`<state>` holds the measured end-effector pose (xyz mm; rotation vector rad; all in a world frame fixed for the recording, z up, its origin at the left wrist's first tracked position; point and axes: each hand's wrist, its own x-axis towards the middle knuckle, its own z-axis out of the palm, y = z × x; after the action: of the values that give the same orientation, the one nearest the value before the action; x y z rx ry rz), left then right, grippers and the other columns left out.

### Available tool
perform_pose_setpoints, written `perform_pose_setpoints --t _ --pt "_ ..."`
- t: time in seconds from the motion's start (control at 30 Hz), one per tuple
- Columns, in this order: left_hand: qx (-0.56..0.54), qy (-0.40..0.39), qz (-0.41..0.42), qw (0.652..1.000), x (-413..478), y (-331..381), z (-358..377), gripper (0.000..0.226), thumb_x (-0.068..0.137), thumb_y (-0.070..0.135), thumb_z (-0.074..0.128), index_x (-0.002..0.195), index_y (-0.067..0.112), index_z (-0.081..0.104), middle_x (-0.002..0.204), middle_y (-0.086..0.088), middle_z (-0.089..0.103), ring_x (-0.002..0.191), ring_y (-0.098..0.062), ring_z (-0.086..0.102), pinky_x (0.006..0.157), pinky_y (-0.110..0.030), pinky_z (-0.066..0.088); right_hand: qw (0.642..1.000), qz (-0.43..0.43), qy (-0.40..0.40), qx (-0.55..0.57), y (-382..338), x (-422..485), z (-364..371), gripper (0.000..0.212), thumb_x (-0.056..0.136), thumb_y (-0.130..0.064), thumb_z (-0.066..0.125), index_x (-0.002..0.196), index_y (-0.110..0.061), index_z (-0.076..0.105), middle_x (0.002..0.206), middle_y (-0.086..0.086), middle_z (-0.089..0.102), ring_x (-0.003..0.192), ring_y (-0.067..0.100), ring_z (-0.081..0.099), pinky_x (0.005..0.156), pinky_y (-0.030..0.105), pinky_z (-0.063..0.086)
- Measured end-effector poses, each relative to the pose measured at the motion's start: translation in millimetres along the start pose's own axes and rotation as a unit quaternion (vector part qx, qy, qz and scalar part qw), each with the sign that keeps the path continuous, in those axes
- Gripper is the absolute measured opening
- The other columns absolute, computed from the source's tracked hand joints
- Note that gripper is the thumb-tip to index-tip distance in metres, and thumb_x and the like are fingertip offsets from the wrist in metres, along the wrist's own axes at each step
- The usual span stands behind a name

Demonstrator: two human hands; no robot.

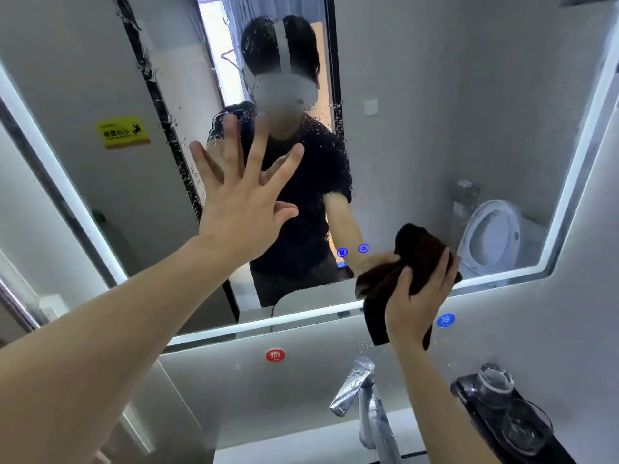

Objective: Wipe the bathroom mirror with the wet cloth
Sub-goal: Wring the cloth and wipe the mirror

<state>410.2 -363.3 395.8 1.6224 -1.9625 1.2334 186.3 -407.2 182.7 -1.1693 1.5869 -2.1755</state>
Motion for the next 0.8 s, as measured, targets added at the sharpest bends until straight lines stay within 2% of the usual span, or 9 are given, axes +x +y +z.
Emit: perform_pose_setpoints --t 0.1,0.2,0.4,0.5,0.6,0.7,0.8 --pt "0.001 -0.001 0.000 1.000 1 0 0 0.091 0.093 0.068 0.049 0.162 0.040 -0.002 0.169 -0.016 -0.019 0.152 -0.052 -0.013 0.110 -0.083 0.006 0.999 0.030 0.010 0.014 8 -12 4 0.066 0.098 -0.023 0.051 0.160 -0.019 0.027 0.170 0.007 0.018 0.154 0.011 0.016 0.127 0.042 0.019" --pt "0.001 0.002 0.003 1.000 0 0 0 0.091 0.092 0.067 0.051 0.162 0.039 0.000 0.169 -0.017 -0.016 0.152 -0.053 -0.011 0.110 -0.084 0.005 0.999 0.047 0.011 0.018 5 -20 10 0.067 0.099 -0.021 0.052 0.160 -0.020 0.026 0.170 0.007 0.016 0.156 0.021 0.017 0.126 0.038 0.017" --pt "-0.009 0.003 0.002 1.000 1 1 -2 0.091 0.092 0.066 0.053 0.162 0.039 0.001 0.169 -0.018 -0.015 0.152 -0.055 -0.011 0.109 -0.084 0.004 1.000 0.009 -0.013 -0.008 -11 -58 23 0.068 0.098 -0.022 0.054 0.161 -0.018 0.027 0.170 0.007 0.018 0.154 0.028 0.022 0.123 0.043 0.022" --pt "-0.008 0.005 0.004 1.000 0 1 -2 0.091 0.092 0.066 0.053 0.162 0.039 0.001 0.169 -0.018 -0.015 0.152 -0.054 -0.011 0.110 -0.084 0.003 0.996 -0.029 -0.068 -0.050 -27 -100 41 0.070 0.096 -0.023 0.054 0.160 -0.020 0.028 0.170 0.008 0.018 0.152 0.036 0.027 0.118 0.059 0.029" --pt "-0.018 0.002 0.003 1.000 1 1 -3 0.091 0.093 0.065 0.052 0.162 0.038 0.000 0.169 -0.018 -0.016 0.152 -0.054 -0.012 0.110 -0.084 0.003 0.976 -0.101 -0.163 -0.100 -53 -153 65 0.073 0.092 -0.031 0.053 0.160 -0.026 0.029 0.171 0.008 0.016 0.152 0.043 0.025 0.117 0.066 0.024" --pt "-0.022 -0.004 0.003 1.000 -1 2 -3 0.088 0.094 0.064 0.050 0.162 0.039 -0.001 0.169 -0.016 -0.018 0.152 -0.051 -0.016 0.110 -0.083 0.002 0.922 -0.261 -0.245 -0.149 -77 -201 89 0.078 0.087 -0.025 0.062 0.159 -0.030 0.033 0.169 0.005 0.024 0.155 0.040 0.021 0.118 0.070 0.020" --pt "-0.042 0.007 -0.005 0.999 -1 4 -5 0.089 0.090 0.065 0.051 0.162 0.038 0.006 0.170 -0.016 -0.012 0.153 -0.051 -0.013 0.111 -0.082 0.002 0.861 -0.386 -0.281 -0.177 -88 -226 110 0.070 0.082 -0.020 0.066 0.147 -0.028 0.042 0.156 -0.001 0.046 0.147 0.035 0.039 0.116 0.069 0.029"
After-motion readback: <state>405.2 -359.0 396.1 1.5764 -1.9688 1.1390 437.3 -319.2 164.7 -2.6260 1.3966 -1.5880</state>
